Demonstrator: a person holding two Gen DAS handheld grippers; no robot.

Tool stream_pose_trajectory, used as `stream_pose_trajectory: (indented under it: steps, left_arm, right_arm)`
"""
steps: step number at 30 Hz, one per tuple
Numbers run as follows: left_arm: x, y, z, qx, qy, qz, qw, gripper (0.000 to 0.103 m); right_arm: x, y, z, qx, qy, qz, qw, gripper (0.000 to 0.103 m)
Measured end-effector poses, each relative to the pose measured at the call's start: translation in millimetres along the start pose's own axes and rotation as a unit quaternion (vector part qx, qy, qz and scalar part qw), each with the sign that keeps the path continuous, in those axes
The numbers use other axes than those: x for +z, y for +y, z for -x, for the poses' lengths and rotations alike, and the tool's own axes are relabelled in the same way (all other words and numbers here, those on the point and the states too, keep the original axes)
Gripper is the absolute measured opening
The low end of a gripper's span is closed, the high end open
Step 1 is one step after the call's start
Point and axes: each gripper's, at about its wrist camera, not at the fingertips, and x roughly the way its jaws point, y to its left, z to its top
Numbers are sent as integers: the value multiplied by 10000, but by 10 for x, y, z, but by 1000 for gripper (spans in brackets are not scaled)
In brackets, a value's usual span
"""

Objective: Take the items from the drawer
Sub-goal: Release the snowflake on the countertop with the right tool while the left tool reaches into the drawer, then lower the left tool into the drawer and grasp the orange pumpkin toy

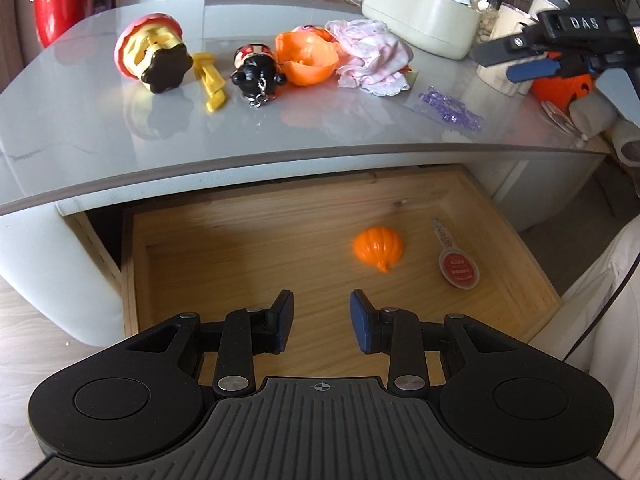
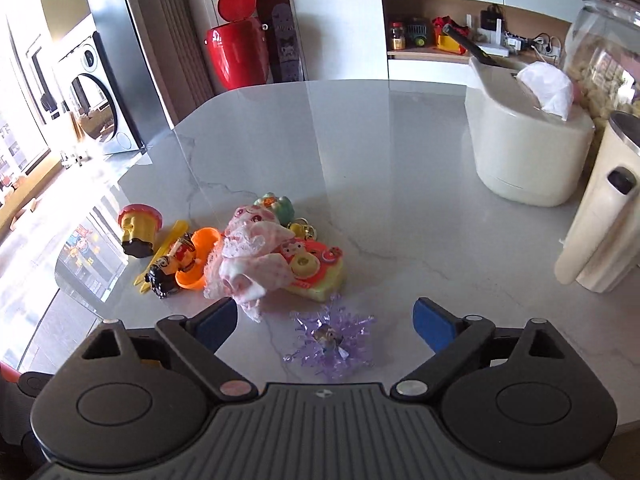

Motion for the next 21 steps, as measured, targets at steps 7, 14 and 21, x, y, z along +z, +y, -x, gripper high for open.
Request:
stream_pose_trajectory:
  steps: [7,14,21]
  left_arm:
    - [161,-374,-79,-198,-9,-805,9966,34]
    - [445,-1041,-587,-315,292,-2321,9718,34]
    - [632,-1561,-1301,-598,837,-2455,9639,34]
  right_arm:
    - [-511,-527,367,-276,0,-225,9994,103]
    - [-784,-1125,600,-225,-399,-1308,9904,103]
    - [-829,-1408,717,14,-779,-2009,9765,103]
